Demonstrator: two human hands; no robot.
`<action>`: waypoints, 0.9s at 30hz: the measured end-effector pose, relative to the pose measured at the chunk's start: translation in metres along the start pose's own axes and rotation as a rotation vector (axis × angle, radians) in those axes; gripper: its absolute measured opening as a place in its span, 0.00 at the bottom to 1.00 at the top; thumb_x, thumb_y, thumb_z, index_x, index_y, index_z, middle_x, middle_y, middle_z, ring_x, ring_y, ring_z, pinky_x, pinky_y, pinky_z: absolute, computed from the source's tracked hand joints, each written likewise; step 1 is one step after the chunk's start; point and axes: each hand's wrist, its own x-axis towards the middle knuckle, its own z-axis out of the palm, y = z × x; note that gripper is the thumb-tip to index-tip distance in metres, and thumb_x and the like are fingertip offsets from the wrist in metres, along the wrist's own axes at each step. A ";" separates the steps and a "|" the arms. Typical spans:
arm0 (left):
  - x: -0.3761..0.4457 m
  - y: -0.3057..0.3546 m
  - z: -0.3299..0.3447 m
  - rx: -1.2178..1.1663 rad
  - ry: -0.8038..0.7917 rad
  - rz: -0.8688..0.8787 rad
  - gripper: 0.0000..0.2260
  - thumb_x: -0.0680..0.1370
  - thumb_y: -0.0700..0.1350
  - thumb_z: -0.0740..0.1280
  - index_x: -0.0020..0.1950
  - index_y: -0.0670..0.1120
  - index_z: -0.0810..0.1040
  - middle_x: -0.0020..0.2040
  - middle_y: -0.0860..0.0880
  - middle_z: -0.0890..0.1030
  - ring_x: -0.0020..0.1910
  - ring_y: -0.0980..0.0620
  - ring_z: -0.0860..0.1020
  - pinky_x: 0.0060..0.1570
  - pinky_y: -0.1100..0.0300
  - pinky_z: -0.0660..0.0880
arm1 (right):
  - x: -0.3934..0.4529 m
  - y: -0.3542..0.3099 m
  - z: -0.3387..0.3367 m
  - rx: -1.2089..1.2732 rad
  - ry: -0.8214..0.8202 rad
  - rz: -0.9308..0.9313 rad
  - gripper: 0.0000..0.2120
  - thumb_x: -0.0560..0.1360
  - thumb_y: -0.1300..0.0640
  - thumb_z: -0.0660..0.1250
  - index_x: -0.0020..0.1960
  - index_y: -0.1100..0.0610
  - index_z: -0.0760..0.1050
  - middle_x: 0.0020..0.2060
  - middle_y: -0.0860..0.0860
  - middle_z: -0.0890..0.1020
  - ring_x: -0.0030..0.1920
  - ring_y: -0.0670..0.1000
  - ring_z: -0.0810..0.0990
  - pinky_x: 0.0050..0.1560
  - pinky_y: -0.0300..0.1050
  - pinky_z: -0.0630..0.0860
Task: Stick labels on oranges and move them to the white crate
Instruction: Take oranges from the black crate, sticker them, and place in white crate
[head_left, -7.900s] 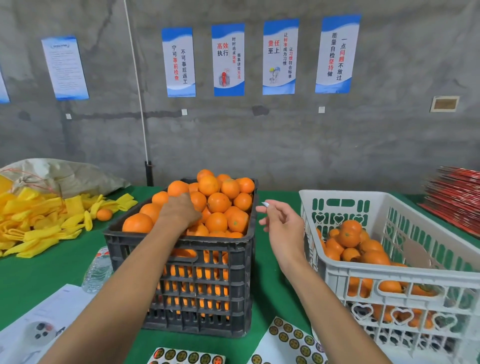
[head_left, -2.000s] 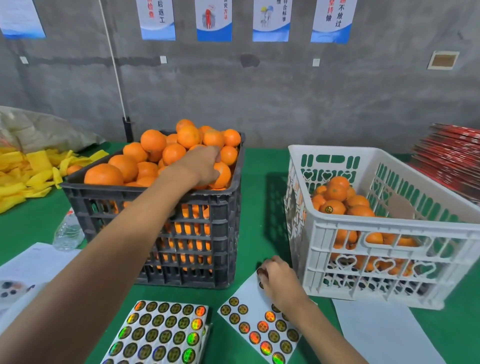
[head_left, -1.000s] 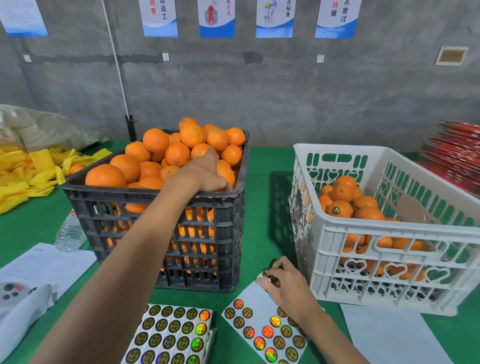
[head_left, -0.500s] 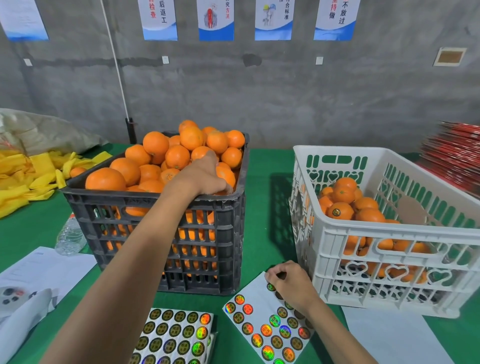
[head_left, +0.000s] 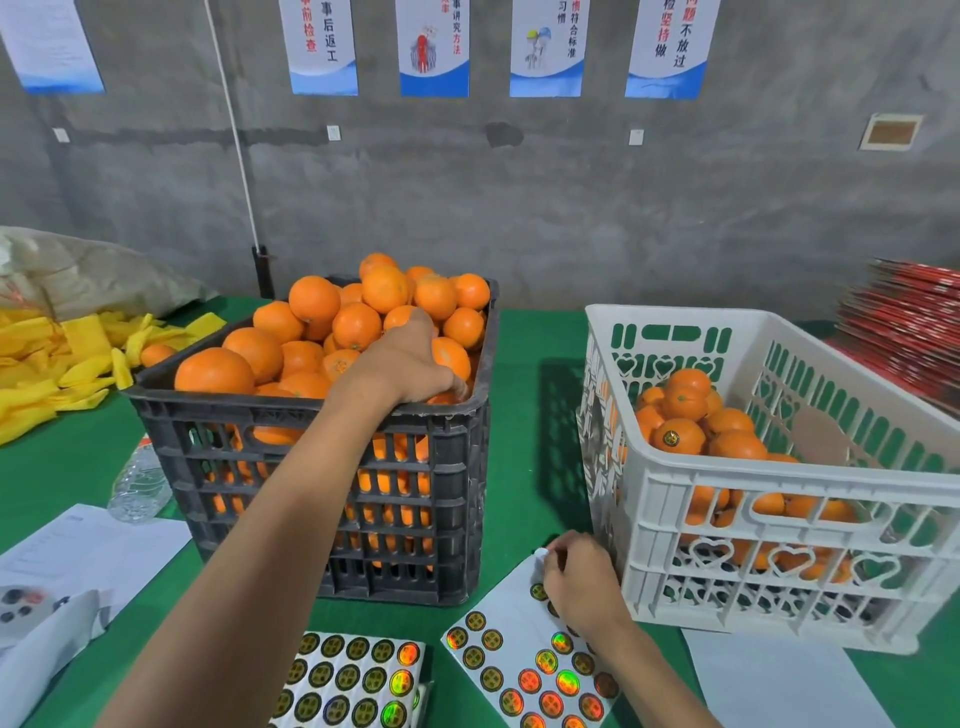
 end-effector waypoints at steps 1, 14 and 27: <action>0.000 0.000 0.000 -0.025 0.027 0.010 0.29 0.69 0.55 0.79 0.60 0.50 0.65 0.46 0.49 0.74 0.43 0.50 0.75 0.33 0.55 0.66 | 0.002 -0.005 -0.003 0.006 0.012 0.004 0.04 0.81 0.57 0.65 0.49 0.56 0.77 0.42 0.50 0.82 0.40 0.46 0.80 0.43 0.41 0.79; -0.010 0.015 -0.001 -0.173 0.345 0.229 0.29 0.67 0.58 0.78 0.59 0.54 0.66 0.47 0.51 0.79 0.44 0.49 0.79 0.38 0.52 0.76 | 0.047 -0.191 -0.106 0.177 0.622 -0.409 0.07 0.83 0.52 0.61 0.52 0.54 0.76 0.49 0.51 0.81 0.47 0.56 0.79 0.45 0.53 0.75; -0.001 0.011 -0.003 -0.217 0.449 0.446 0.27 0.73 0.42 0.75 0.70 0.50 0.72 0.60 0.49 0.77 0.53 0.57 0.77 0.52 0.57 0.77 | 0.047 -0.211 -0.092 0.229 0.401 -0.485 0.21 0.80 0.44 0.65 0.68 0.54 0.73 0.61 0.48 0.79 0.58 0.48 0.79 0.54 0.47 0.76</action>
